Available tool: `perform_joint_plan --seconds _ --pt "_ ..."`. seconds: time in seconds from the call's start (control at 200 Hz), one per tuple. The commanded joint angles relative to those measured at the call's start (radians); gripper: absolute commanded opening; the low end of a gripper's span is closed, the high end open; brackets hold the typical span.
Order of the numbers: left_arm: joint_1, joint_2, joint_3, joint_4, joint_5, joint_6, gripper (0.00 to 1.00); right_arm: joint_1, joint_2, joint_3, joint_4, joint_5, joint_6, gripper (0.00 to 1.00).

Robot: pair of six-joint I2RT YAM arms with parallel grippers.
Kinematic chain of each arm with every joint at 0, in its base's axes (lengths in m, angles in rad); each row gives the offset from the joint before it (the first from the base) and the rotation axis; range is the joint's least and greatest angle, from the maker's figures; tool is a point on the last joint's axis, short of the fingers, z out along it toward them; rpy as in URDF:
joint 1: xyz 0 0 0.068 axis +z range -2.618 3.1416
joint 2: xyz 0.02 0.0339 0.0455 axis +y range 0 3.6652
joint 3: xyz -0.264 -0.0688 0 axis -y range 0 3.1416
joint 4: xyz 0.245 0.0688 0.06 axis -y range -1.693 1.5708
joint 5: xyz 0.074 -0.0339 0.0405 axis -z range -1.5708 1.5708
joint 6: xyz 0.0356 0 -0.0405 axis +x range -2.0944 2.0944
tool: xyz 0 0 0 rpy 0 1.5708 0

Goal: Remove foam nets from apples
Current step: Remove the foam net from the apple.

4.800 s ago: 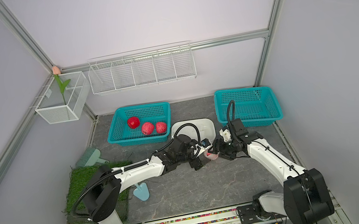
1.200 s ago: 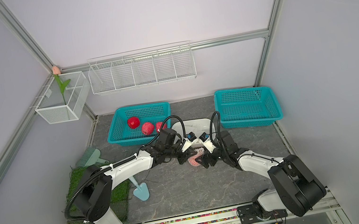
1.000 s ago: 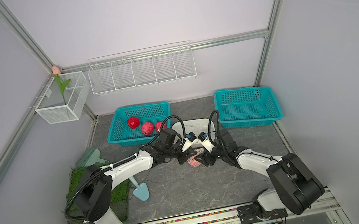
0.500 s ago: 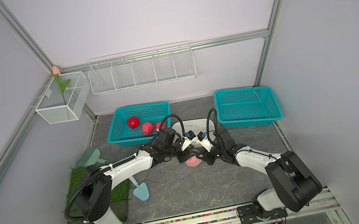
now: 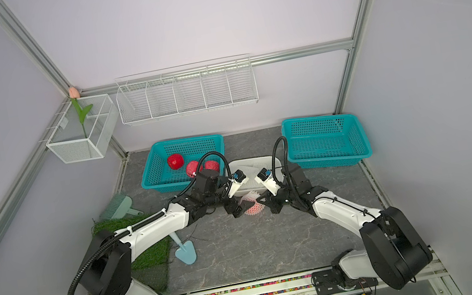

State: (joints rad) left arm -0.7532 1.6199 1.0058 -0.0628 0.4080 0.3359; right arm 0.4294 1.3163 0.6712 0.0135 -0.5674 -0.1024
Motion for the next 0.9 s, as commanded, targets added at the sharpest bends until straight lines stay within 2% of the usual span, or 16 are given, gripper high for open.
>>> perform_joint_plan --seconds 0.0,0.22,0.42,0.895 --pt "-0.001 0.018 -0.01 -0.017 0.078 0.057 0.99 0.006 -0.02 0.036 -0.059 0.003 -0.042 0.07" --pt "-0.004 0.078 0.004 0.046 0.117 0.049 0.99 0.007 0.016 0.079 -0.109 -0.01 -0.066 0.06" --pt "-0.019 0.121 0.066 0.006 0.146 0.064 1.0 0.007 0.051 0.09 -0.094 -0.038 -0.041 0.06" --pt "-0.026 0.158 0.123 -0.043 0.188 0.078 0.77 0.018 0.047 0.115 -0.125 -0.03 -0.062 0.07"
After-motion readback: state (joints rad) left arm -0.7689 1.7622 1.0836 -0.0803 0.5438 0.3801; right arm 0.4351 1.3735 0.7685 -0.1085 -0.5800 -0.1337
